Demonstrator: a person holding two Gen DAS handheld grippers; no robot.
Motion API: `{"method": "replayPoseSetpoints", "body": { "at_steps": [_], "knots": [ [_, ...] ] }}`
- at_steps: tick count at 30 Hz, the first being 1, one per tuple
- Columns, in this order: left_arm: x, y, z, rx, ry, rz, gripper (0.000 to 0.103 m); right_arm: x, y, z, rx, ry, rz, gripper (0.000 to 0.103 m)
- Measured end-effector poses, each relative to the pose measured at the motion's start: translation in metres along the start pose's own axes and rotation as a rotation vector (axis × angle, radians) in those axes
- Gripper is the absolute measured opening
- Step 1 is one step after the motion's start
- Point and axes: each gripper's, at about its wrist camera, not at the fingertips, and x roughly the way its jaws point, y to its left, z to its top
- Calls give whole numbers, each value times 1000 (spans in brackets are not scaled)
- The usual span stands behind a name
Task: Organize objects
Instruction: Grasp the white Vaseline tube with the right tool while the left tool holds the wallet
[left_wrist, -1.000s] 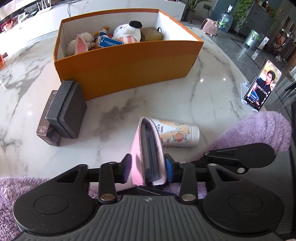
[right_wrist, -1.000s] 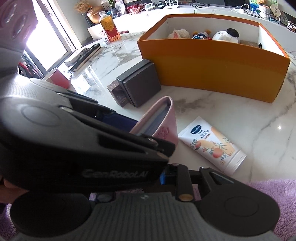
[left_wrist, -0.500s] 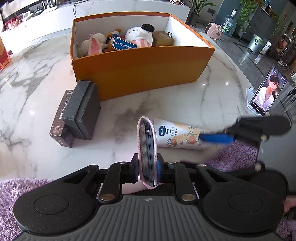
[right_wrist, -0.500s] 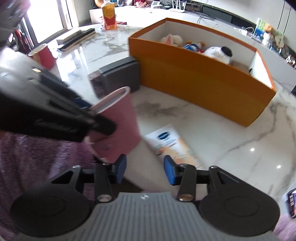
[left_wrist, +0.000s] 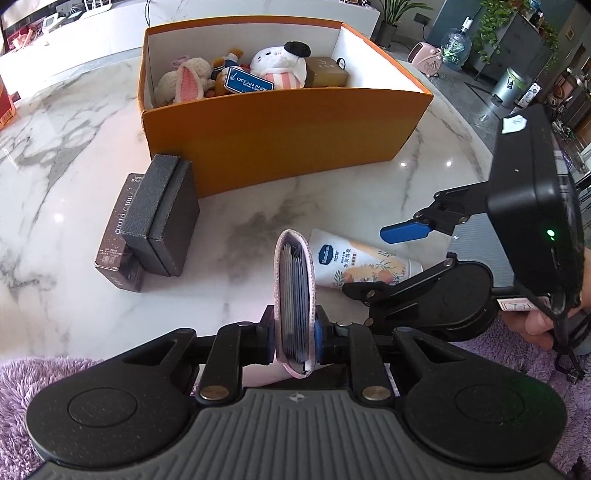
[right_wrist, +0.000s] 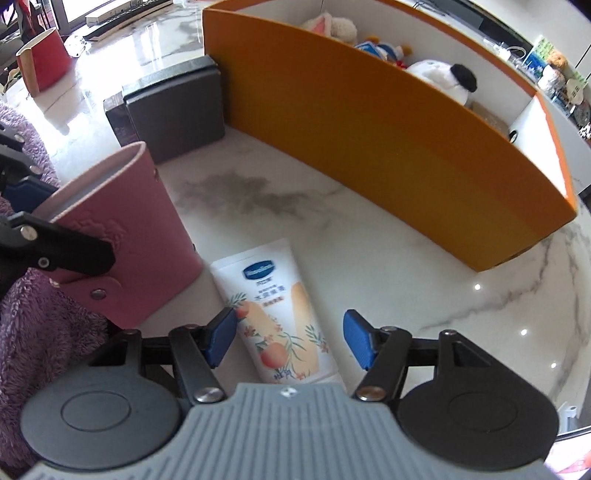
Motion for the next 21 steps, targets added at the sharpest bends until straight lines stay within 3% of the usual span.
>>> {"method": "replayPoseSetpoints", "body": {
  "at_steps": [5,11,21],
  "knots": [
    [0,0,0,2,0,-4,22,10,-8,2,33,29,45,55],
    [0,2,0,-11,-5,-6,22,7,-8,-2,50,23,46,53],
    [-12,12,-3,-89,-40,-13,20,-40,-27,-11,198,-85,100,50]
  ]
}}
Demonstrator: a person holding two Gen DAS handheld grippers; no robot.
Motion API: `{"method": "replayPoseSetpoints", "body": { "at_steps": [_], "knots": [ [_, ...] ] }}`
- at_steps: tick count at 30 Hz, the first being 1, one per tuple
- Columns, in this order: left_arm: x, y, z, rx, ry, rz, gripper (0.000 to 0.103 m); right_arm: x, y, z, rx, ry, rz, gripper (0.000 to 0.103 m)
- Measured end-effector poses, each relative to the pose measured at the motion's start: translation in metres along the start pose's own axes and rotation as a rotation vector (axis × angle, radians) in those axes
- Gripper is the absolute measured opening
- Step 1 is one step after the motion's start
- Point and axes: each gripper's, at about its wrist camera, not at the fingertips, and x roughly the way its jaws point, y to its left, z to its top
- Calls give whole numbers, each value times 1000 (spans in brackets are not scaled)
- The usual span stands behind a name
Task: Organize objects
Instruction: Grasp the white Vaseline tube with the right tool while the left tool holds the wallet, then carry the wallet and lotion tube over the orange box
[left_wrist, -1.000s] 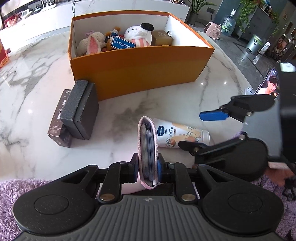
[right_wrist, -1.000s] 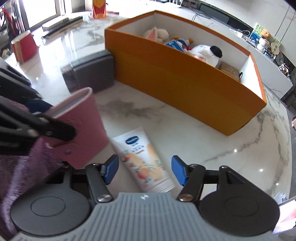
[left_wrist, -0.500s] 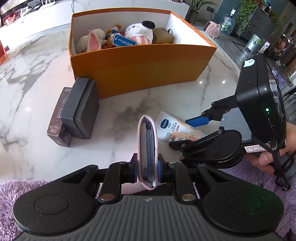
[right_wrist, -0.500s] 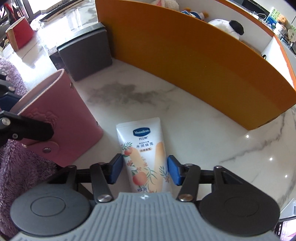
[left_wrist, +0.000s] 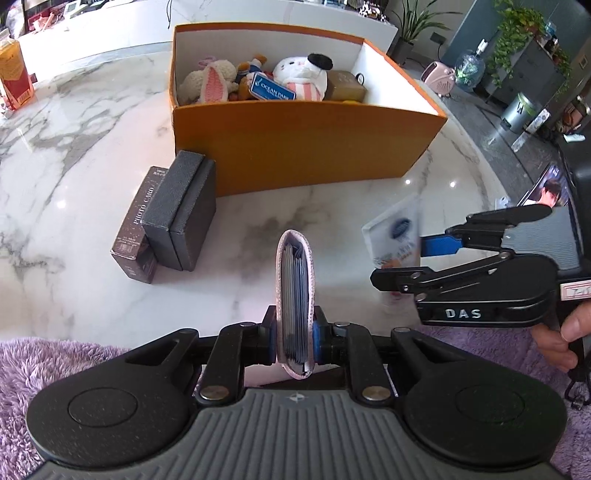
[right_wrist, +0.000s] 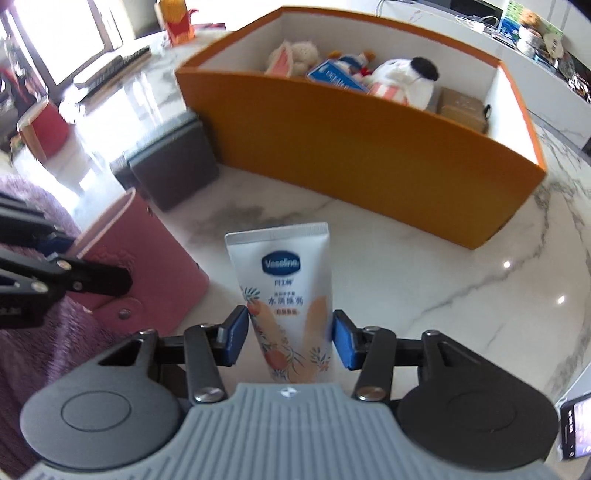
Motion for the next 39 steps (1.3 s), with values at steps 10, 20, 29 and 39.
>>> {"method": "replayPoseSetpoints", "body": {
  "at_steps": [10,20,29,39],
  "knots": [
    [-28,-8,18,0,-82,-55,20,-38,-11,0,111,-99,26,20],
    [-61,-11,55,5,-185,-113,20,-87,-25,13,161,-191,37,20],
    [-65,-21,122,15,-296,-141,20,-143,-56,51,186,-348,-24,20],
    [22,-30,183,-46,-245,-165,20,-120,-108,100,238,-370,-146,20]
  ]
}}
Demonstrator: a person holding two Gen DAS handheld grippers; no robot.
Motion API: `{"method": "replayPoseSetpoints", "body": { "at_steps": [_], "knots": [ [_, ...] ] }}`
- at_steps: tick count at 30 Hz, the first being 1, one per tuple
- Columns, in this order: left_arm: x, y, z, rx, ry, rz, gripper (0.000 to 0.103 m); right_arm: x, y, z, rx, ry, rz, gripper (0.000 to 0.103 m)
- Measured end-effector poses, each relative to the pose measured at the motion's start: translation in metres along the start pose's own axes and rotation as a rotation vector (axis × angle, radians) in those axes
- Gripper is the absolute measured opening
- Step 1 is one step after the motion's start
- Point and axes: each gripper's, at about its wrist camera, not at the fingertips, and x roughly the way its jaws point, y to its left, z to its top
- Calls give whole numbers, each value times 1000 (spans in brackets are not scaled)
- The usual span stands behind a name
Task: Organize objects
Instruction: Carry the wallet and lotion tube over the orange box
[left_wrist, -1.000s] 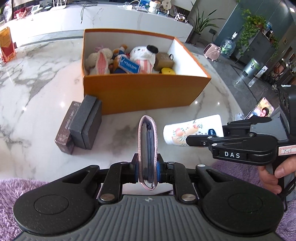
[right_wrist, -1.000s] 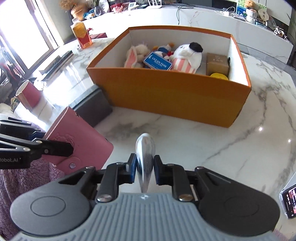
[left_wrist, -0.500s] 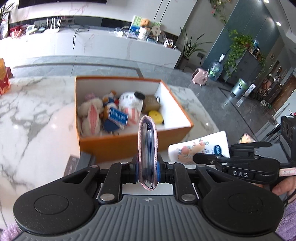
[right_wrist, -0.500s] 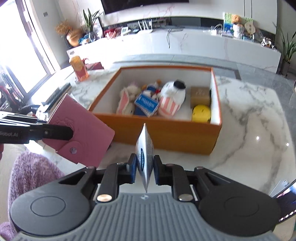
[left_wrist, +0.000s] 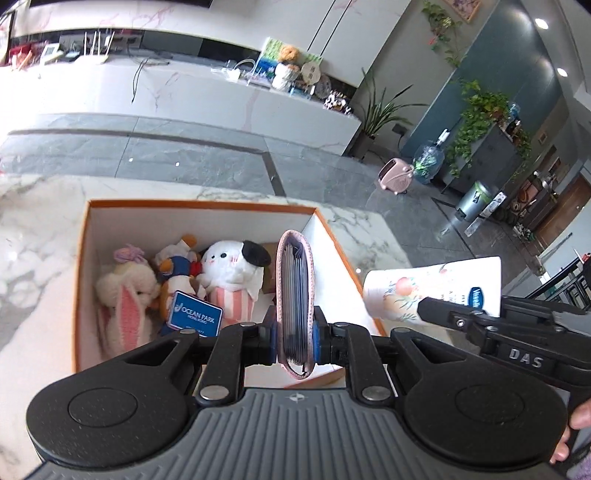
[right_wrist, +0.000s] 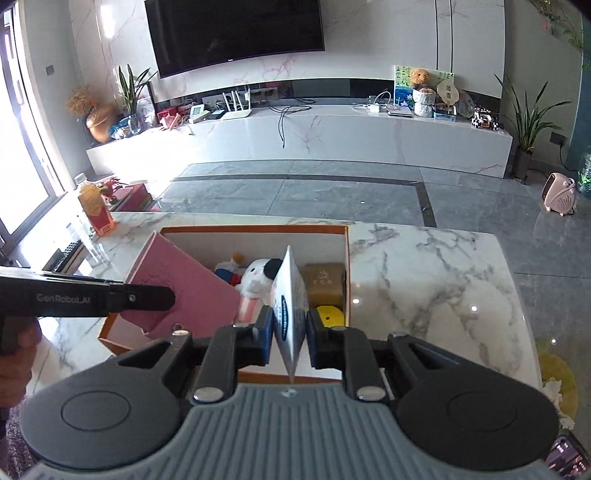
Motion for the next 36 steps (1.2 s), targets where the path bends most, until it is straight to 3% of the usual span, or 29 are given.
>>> {"method": "replayPoseSetpoints", "body": {
  "at_steps": [8,12,17,19,23,25,36],
  "knots": [
    [84,8,-8,-110,132,5,20,43,-22,6,10,15,-43,20],
    [111,10,-8,-182,210,-30,20,58,-30,9,25,25,-48,20],
    [132,9,-10,-240,251,-47,19,66,-27,7,10,19,-55,20],
    [137,14,-12,-309,257,-75,20,66,-27,6,9,18,-51,20],
    [138,16,-13,-341,261,-71,20,67,-31,2,17,25,-51,20],
    [141,18,-13,-373,300,-67,22,67,-33,1,20,27,-50,20],
    [150,8,-6,-294,403,151,48,56,-27,-3,9,17,-56,20]
  ]
}}
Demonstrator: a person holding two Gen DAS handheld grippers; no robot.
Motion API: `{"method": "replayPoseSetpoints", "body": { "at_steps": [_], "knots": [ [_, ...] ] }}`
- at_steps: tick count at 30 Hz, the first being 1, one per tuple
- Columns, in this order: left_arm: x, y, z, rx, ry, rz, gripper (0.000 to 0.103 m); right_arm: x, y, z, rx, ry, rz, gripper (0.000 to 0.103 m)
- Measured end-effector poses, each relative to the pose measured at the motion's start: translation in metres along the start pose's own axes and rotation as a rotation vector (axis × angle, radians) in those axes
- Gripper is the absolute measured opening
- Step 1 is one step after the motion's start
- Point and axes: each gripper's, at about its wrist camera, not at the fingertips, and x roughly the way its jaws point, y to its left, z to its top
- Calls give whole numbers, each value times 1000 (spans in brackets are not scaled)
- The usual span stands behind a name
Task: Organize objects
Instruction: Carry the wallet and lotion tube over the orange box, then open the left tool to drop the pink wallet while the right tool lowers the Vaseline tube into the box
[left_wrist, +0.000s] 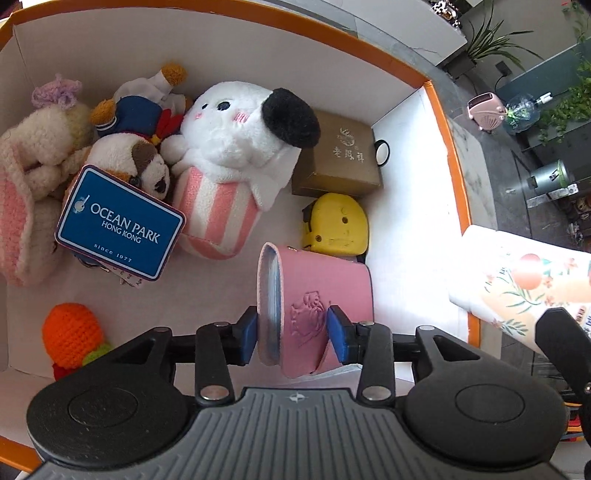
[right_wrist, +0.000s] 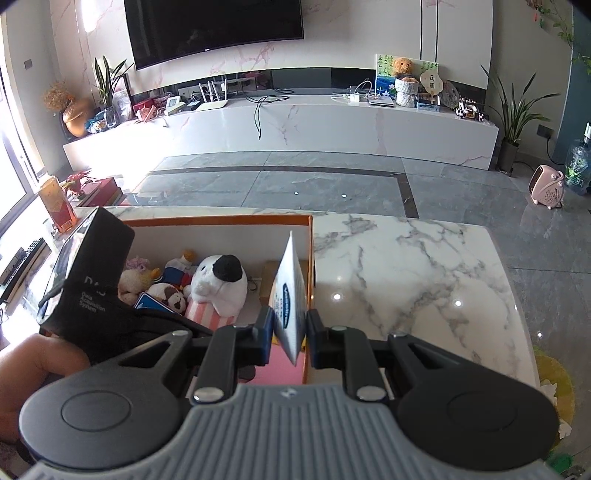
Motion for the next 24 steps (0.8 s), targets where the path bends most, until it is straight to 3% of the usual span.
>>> {"method": "replayPoseSetpoints", "body": {
  "at_steps": [3,6,9,12,24],
  "knots": [
    [-1,-4,-1,44,-2,38,60,-3,0,-1,1,-2,-2,20],
    [-1,-4,-1,74,18,25,67,-4,1,-2,-3,0,-2,20],
    [0,-3,-1,88,27,15,67,-3,3,-1,-7,4,3,20],
    [-1,1,2,79,11,8,60,-2,5,-1,-10,8,8,20],
    [15,-4,16,78,74,38,60,3,5,-1,-12,20,-4,20]
  ]
}}
